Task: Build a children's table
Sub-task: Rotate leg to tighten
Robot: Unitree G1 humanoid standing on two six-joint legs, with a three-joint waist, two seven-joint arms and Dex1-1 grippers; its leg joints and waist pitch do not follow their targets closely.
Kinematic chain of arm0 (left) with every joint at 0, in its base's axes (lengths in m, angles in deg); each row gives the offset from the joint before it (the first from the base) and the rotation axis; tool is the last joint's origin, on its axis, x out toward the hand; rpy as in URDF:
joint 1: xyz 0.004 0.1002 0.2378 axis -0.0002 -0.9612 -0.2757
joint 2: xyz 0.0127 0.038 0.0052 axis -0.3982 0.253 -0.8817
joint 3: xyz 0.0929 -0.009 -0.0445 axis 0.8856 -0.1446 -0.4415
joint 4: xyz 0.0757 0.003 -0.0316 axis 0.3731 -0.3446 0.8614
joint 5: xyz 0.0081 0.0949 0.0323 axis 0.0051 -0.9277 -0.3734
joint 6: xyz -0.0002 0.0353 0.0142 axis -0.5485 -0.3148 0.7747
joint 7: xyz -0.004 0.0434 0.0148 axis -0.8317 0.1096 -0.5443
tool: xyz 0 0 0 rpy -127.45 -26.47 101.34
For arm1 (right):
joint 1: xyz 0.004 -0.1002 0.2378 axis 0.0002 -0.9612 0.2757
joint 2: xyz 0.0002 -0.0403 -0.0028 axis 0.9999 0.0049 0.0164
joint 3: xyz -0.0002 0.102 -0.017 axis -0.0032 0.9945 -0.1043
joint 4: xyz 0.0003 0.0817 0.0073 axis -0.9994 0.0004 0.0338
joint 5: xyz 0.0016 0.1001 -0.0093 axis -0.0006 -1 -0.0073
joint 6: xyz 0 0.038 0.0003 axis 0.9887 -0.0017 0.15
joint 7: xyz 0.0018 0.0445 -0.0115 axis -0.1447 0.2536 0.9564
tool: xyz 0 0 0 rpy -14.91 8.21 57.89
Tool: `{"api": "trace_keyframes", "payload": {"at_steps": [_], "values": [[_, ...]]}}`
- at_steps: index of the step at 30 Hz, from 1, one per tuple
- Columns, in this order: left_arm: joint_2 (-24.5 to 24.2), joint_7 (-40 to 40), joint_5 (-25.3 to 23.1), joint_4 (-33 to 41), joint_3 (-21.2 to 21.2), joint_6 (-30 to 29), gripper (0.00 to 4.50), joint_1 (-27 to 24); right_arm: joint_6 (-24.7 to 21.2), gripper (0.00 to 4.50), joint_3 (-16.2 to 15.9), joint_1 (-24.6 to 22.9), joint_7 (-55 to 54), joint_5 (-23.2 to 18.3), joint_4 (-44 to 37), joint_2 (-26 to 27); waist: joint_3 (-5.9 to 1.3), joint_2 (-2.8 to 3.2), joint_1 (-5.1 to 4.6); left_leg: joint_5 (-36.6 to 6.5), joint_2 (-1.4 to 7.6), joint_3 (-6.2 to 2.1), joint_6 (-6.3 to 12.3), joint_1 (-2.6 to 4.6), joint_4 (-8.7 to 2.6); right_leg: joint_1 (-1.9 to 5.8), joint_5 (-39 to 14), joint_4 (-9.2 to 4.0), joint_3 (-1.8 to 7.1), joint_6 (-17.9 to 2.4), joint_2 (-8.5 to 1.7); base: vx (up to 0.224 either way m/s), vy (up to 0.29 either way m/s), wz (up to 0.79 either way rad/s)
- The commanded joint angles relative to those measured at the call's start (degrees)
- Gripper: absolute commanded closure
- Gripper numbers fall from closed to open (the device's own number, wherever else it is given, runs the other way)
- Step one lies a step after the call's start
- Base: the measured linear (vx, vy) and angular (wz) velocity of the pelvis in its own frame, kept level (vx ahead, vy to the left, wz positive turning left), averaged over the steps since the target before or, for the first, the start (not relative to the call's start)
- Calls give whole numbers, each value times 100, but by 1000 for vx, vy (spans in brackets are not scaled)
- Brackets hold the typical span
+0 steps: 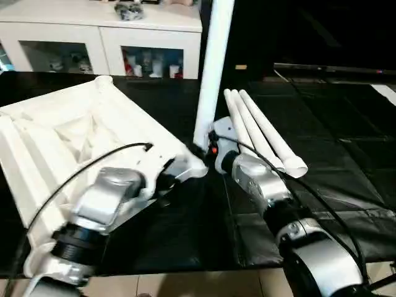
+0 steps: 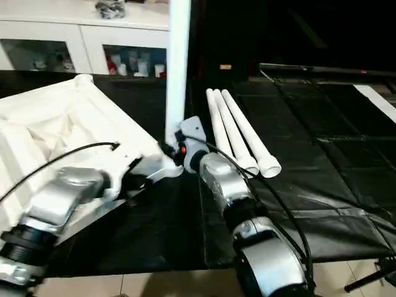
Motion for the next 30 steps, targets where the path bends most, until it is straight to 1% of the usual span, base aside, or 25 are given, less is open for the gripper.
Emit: {"api": "trace_keyframes", "payload": {"at_steps": [1,3,5,6,7,8,10,11,12,13,15,16,17,18,20,21,22,23,24,25,26,27,28,29,30], "values": [[132,10,117,376,-26,85,450,322,-534,257,-129,-348,-176,273,795,17,-243,103,8,-2817,332,-253,-414,184,-508,42,-2499,-614,279,-763,-498,0,0,0],[44,53,29,353,-3,118,450,311,-535,257,-137,-338,-190,275,828,34,-230,103,6,-2920,328,-257,-419,193,-513,23,-2620,-635,279,-717,-497,0,0,0],[-18,140,-21,365,-35,110,450,284,-558,257,-79,-334,-76,174,876,59,-229,104,-1,-3005,328,-266,-433,198,-514,15,-2726,-647,275,-677,-499,0,0,0],[-39,134,-24,342,-50,157,450,281,-539,201,-65,-331,-88,167,892,62,-225,109,1,-3063,330,-270,-448,207,-515,3,-2775,-656,274,-662,-502,0,0,0],[-50,126,-26,326,-61,188,450,279,-521,201,-58,-326,-107,170,905,63,-227,109,-1,-3080,330,-272,-452,208,-515,1,-2785,-656,275,-658,-502,0,0,0],[-67,112,-19,297,-65,247,450,281,-500,187,-18,-328,-108,146,916,71,-229,115,-4,-3110,329,-279,-461,208,-518,-3,-2794,-659,273,-648,-504,0,0,0],[-94,97,-8,250,-61,305,450,288,-453,187,49,-331,-138,123,924,75,-228,116,1,-3105,327,-273,-456,209,-520,-5,-2740,-669,275,-669,-503,0,0,0],[-141,67,-5,153,-31,458,450,312,-354,163,129,-336,-120,103,923,70,-240,127,5,-3083,333,-276,-455,214,-529,8,-2665,-669,274,-678,-505,0,0,0],[-165,45,-9,97,-15,551,450,326,-295,149,157,-340,-101,95,915,63,-257,124,7,-2958,339,-268,-446,196,-548,35,-2444,-643,275,-711,-497,0,0,0],[-195,9,-5,-2,-5,664,450,354,-178,142,193,-359,-77,73,877,45,-254,149,14,-2902,338,-271,-436,185,-555,42,-2344,-643,277,-736,-499,0,0,0],[-242,-70,-22,-119,36,876,450,391,-114,138,240,-405,35,4,790,18,-251,153,38,-2879,339,-234,-417,219,-549,17,-2115,-652,291,-809,-484,0,0,0],[-271,-112,-30,-267,43,962,450,435,-11,117,278,-501,186,-63,631,-35,-260,143,48,-2791,335,-227,-395,201,-552,49,-2019,-634,295,-831,-485,0,0,0],[-274,-116,-32,-273,46,972,450,437,-8,107,279,-506,195,-66,622,-37,-265,143,56,-2728,339,-227,-378,198,-549,57,-1961,-623,300,-839,-488,0,0,0],[-330,-205,-60,-408,102,1153,450,474,46,98,291,-638,449,-140,395,-102,-266,150,66,-2609,344,-222,-348,179,-554,73,-1859,-612,301,-873,-489,0,0,0],[-373,-286,-63,-518,131,1272,450,494,109,91,279,-786,675,-187,138,-176,-272,145,116,-2489,351,-196,-296,186,-546,78,-1808,-624,313,-844,-499,0,0,0],[-407,-380,-70,-624,168,1442,450,514,110,79,261,-969,1036,-300,-193,-271,-293,123,114,-2262,349,-201,-252,134,-551,146,-1629,-588,304,-866,-491,0,0,0],[-436,-432,-85,-679,199,1536,450,527,127,68,247,-1063,1192,-320,-354,-331,-307,140,135,-2086,358,-181,-218,147,-536,131,-1364,-564,312,-925,-480,0,0,0],[-494,-547,-104,-748,260,1713,450,537,175,68,210,-1189,1368,-320,-568,-420,-307,134,140,-2012,348,-173,-178,134,-530,146,-1257,-568,308,-960,-479,0,0,0],[-531,-638,-96,-797,293,1778,450,543,194,60,183,-1279,1494,-324,-727,-495,-323,125,166,-1840,351,-170,-115,113,-518,178,-1106,-550,303,-978,-490,0,0,0],[-548,-684,-88,-836,314,1822,450,551,208,47,176,-1324,1568,-325,-802,-536,-341,125,161,-1694,349,-168,-92,94,-503,200,-928,-518,304,-1021,-493,0,0,0],[-567,-734,-81,-893,333,1888,450,563,217,38,174,-1374,1646,-337,-897,-589,-358,121,169,-1433,353,-154,-37,94,-485,207,-578,-479,291,-1135,-484,0,0,0],[-597,-820,-75,-949,363,2003,450,573,235,30,179,-1424,1725,-360,-1002,-645,-350,114,174,-1250,343,-139,57,83,-469,216,-333,-461,283,-1210,-472,0,0,0],[-646,-929,-75,-1038,401,2131,450,591,196,30,187,-1509,1919,-452,-1227,-751,-345,119,195,-1183,343,-126,130,99,-460,213,-269,-463,277,-1250,-469,0,0,0],[-702,-1084,-70,-1120,446,2320,450,601,169,23,192,-1591,2108,-547,-1465,-864,-348,122,199,-1173,357,-122,143,108,-452,210,-249,-453,281,-1268,-481,0,0,0],[-719,-1131,-66,-1141,459,2361,450,603,154,10,188,-1613,2168,-570,-1534,-897,-339,129,216,-1170,356,-121,174,106,-456,216,-290,-463,274,-1266,-477,0,0,0]]}}
